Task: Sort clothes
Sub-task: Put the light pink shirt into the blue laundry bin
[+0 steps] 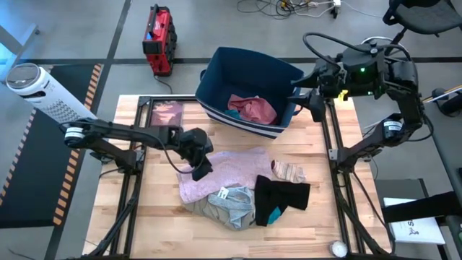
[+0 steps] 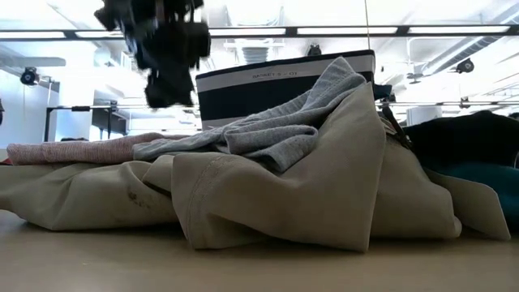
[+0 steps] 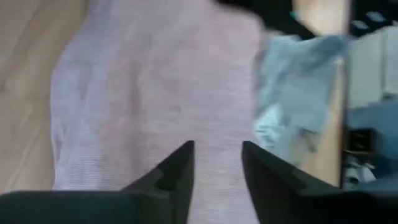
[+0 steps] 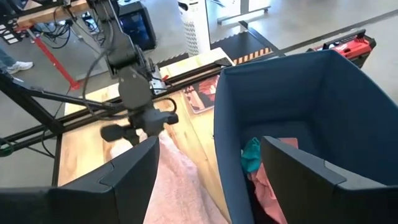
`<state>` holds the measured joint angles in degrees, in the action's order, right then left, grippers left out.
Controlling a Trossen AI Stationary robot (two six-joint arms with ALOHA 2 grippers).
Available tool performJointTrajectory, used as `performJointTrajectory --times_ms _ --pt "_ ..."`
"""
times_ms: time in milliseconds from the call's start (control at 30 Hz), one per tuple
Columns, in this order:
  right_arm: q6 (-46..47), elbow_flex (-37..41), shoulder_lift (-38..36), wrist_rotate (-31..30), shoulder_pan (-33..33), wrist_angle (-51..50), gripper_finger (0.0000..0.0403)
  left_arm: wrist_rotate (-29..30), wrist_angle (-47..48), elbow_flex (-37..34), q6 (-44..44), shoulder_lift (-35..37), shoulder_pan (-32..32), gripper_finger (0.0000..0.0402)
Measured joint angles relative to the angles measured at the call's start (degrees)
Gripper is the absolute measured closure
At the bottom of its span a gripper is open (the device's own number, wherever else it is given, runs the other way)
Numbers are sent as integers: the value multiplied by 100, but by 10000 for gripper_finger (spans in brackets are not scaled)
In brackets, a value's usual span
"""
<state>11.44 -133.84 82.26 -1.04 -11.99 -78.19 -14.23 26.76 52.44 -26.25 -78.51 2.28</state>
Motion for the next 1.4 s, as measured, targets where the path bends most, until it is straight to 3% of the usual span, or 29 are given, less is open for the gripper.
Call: performJointTrajectory --times_ms 200,367,633,733,867,1033,1167,1400 --pt "10 0 36 -1 0 4 149 986 -119 -110 -159 -197 0 159" --pt "51 0 80 -2 2 6 143 1380 -163 -22 -11 -450 2 96" --pt "4 0 136 -2 1 31 144 1371 -105 276 7 -1373 -11 77" --pt "0 1 142 -2 2 46 151 1367 43 516 -8 -1667 -11 95" --pt "-2 0 144 -4 0 50 159 1356 72 784 47 -2010 -11 149" --pt "0 0 144 -6 2 50 169 1275 32 920 47 -2506 -11 267" --pt "-2 0 144 -8 2 50 175 753 98 1004 44 -2578 11 380" --pt "-198 0 144 -46 0 65 181 806 435 1688 45 -1710 -15 396"
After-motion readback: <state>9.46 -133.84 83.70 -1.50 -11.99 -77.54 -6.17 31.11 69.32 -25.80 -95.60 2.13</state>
